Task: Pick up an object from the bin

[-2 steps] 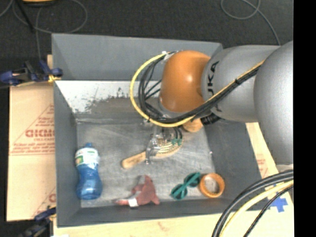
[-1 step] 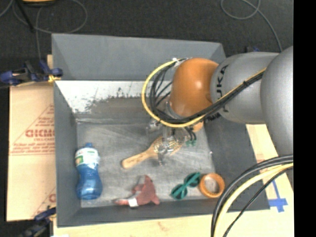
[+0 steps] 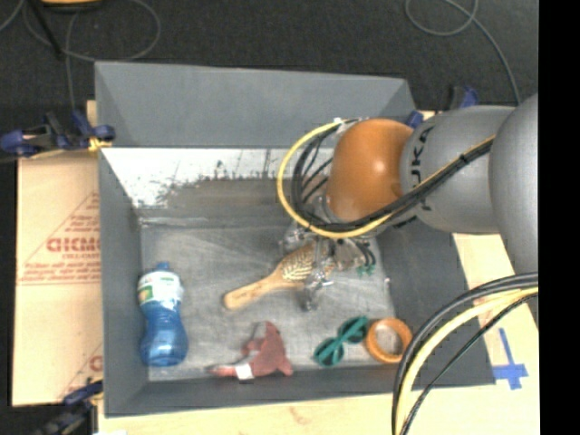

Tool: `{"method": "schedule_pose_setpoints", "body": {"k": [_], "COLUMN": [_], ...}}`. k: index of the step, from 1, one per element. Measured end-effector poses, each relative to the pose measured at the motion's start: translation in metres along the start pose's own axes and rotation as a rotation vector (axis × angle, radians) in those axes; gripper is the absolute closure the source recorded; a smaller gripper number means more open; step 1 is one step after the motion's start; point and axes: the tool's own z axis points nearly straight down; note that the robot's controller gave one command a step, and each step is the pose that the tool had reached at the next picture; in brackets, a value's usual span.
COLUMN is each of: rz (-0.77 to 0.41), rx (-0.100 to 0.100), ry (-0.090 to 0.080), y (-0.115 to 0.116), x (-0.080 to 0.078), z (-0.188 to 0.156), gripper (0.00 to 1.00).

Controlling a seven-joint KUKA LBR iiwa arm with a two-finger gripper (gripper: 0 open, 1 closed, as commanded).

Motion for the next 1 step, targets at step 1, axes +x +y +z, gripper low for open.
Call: {"method": "schedule_pose_setpoints", "body": {"k": [1], "rz": [0.012], "rx": [-0.001], "ry": [-0.001], "y": [-0.0022], "x": [-0.0004], "z": [-0.0001], "gripper": [0.0]}}
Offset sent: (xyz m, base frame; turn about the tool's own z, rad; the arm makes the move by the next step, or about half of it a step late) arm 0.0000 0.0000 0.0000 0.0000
